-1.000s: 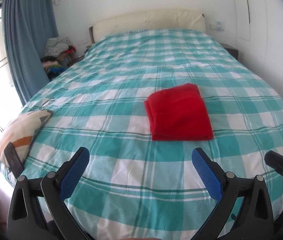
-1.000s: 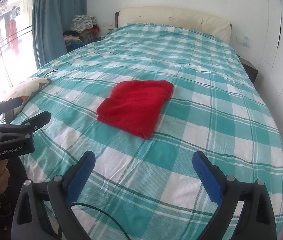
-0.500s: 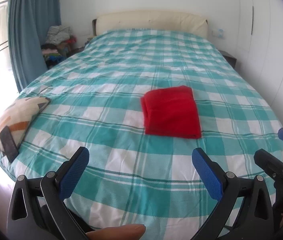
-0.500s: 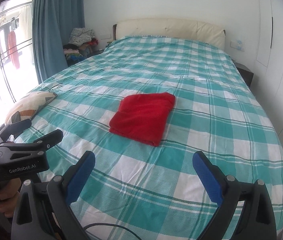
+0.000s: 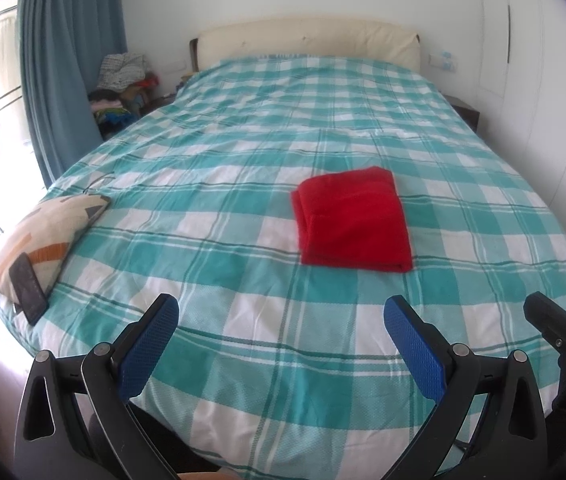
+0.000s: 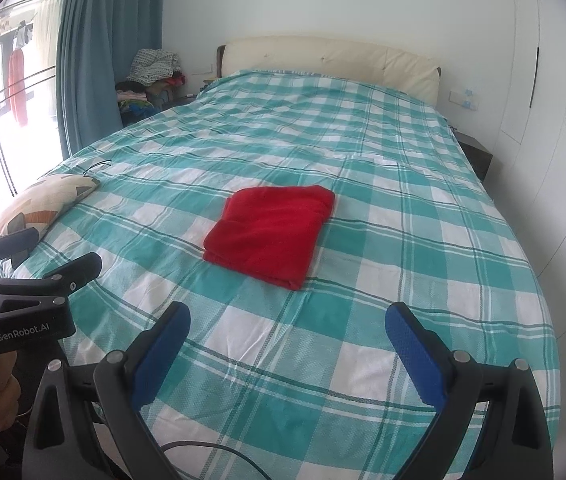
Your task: Fold small clothes
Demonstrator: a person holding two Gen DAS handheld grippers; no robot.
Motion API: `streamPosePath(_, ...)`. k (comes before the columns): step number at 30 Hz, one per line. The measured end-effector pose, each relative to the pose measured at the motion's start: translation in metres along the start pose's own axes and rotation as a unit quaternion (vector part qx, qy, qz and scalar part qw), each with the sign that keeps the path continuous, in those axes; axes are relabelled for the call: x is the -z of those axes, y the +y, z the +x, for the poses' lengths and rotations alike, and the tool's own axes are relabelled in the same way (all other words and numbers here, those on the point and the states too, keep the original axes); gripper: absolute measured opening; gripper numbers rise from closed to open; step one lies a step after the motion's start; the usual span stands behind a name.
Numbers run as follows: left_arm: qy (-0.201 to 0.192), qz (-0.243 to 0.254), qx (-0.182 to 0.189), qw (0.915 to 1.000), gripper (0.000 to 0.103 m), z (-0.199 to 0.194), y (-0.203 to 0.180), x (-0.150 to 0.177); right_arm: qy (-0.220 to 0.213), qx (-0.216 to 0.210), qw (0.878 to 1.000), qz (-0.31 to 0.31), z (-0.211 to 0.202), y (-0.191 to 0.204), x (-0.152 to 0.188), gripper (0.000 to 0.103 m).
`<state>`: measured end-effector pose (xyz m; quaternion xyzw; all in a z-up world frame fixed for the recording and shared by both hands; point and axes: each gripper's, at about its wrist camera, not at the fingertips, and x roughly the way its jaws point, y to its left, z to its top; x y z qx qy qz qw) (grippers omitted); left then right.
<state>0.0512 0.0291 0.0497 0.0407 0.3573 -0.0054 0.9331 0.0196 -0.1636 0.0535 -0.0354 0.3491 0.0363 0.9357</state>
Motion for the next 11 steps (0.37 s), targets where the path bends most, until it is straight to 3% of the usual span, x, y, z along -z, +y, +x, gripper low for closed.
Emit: streamPosePath(11, -0.003, 0.002, -0.002, 1.0, 0.103, -0.0008, -0.0019, 0.0019, -0.003, 0.0, 1.0, 0.006, -0.0005, -0.0074, 0.0006, 0.097)
